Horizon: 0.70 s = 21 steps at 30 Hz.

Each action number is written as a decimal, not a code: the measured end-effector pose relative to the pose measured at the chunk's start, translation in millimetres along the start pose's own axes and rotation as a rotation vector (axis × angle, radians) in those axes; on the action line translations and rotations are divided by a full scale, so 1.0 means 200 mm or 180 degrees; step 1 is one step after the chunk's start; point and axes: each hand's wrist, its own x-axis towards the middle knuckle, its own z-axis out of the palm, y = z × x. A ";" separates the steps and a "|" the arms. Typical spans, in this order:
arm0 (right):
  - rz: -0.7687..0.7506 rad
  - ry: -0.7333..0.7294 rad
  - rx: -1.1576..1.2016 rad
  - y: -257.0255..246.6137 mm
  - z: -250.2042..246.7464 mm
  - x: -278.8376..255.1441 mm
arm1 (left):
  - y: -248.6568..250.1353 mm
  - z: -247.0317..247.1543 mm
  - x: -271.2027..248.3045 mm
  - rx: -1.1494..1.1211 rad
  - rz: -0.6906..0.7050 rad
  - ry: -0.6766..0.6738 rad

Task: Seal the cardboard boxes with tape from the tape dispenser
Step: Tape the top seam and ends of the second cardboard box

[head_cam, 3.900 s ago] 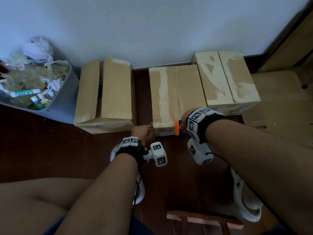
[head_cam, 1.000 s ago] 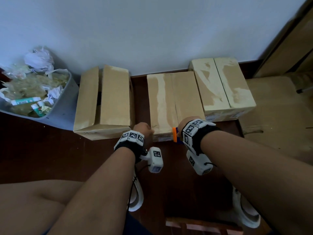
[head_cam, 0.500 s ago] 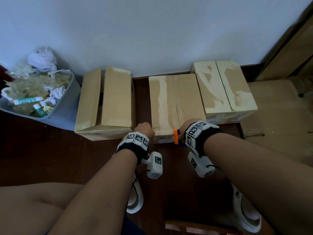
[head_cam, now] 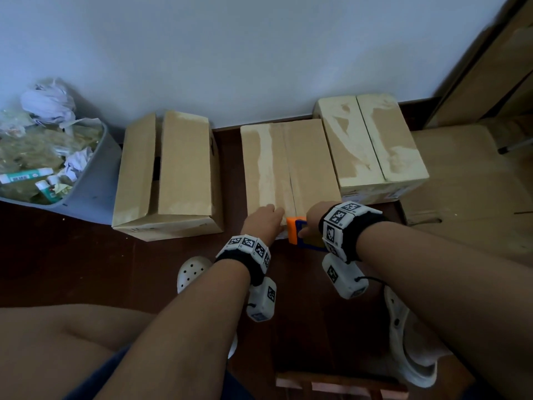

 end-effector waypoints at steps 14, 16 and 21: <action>0.0061 -0.0069 -0.0154 0.12 0.11 0.14 | -0.06 -0.01 0.01 0.0290 -0.0061 -0.0411; 0.0045 -0.0152 -0.0014 0.11 0.12 0.15 | -0.05 0.00 0.00 0.0231 -0.0136 -0.0321; 0.0073 -0.0048 -0.0316 0.12 0.13 0.15 | -0.04 0.03 0.02 0.0205 -0.0399 -0.0305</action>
